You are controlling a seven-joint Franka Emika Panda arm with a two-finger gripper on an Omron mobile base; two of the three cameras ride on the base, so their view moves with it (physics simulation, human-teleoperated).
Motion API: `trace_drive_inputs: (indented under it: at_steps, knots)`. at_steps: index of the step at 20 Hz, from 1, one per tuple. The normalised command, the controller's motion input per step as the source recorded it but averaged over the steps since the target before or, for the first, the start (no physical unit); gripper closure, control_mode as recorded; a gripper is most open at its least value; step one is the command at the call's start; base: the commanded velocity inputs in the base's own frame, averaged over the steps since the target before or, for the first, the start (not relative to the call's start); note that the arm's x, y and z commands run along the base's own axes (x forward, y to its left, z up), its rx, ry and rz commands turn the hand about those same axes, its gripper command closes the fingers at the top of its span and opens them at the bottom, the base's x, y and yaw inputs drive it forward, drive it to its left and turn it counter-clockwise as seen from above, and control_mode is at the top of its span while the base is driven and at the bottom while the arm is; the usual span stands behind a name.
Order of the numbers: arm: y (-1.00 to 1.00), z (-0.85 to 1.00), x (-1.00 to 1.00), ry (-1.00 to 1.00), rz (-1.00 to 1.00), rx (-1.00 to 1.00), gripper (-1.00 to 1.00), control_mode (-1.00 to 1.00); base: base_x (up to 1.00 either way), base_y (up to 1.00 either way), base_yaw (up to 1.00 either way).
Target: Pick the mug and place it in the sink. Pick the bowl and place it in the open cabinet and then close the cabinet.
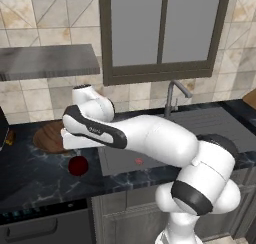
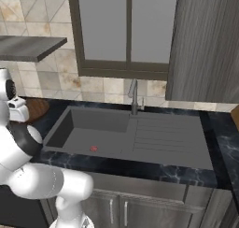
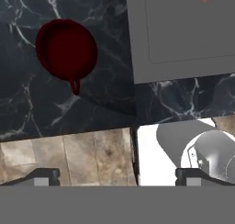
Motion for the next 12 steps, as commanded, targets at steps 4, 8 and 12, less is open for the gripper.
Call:
trace_drive_inputs:
  at_steps: [4, 8, 12]
  knots:
    - [0.36, -0.75, 0.0, -0.09, 0.0, 0.0, -1.0, -1.0, 0.0, 0.0, 0.0]
    - [0.35, -0.91, 0.0, -0.16, 0.0, -0.04, -1.0, -1.0, 0.0, 0.0, 0.0]
    - [0.06, -0.71, 0.01, -0.18, 0.0, -0.01, -1.0, -1.0, 0.0, 0.0, 0.0]
